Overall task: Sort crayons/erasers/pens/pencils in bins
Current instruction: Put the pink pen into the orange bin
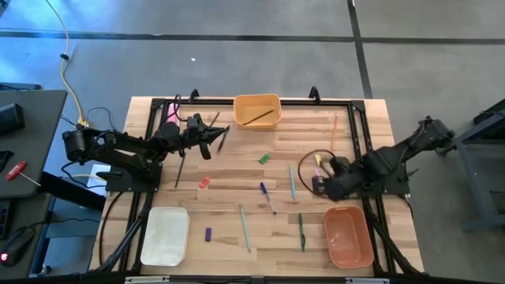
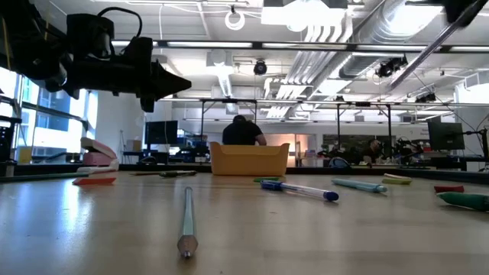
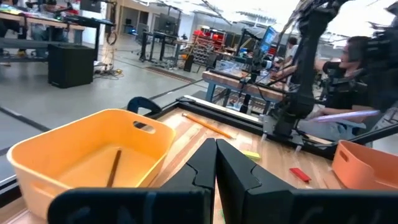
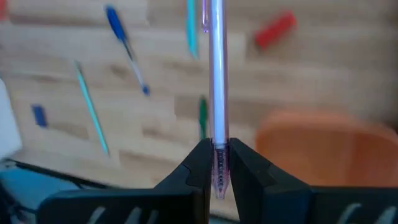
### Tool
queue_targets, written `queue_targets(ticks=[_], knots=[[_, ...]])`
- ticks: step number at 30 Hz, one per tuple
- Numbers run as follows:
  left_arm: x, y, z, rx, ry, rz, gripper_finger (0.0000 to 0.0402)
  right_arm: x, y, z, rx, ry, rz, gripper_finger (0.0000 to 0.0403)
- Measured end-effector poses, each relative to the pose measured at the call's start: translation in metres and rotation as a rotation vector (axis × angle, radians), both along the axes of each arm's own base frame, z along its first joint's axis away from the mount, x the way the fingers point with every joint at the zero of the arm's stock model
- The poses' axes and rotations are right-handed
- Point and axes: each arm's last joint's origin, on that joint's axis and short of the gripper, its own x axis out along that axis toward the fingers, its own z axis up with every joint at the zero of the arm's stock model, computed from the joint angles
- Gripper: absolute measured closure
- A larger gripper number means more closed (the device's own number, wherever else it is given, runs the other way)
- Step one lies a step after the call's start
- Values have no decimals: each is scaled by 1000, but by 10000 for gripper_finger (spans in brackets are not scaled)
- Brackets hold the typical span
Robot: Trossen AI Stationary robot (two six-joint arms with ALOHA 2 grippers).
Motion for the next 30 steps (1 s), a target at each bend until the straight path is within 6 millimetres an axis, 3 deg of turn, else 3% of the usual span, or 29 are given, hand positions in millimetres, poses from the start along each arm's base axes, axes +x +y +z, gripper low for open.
queue_targets(ticks=[7, 14, 22, 30], knots=[[-2, 3, -4, -36, 24, 19, 401, 3, 64, 19, 141, 237, -14, 371], [-2, 3, -4, -37, 24, 18, 401, 13, 109, -12, 124, 449, 50, 371], [-2, 3, -4, -37, 24, 18, 401, 8, 122, -74, 67, 511, 89, 371], [-2, 3, -4, -30, 32, 18, 401, 1, 117, -125, 66, 501, 147, 371]])
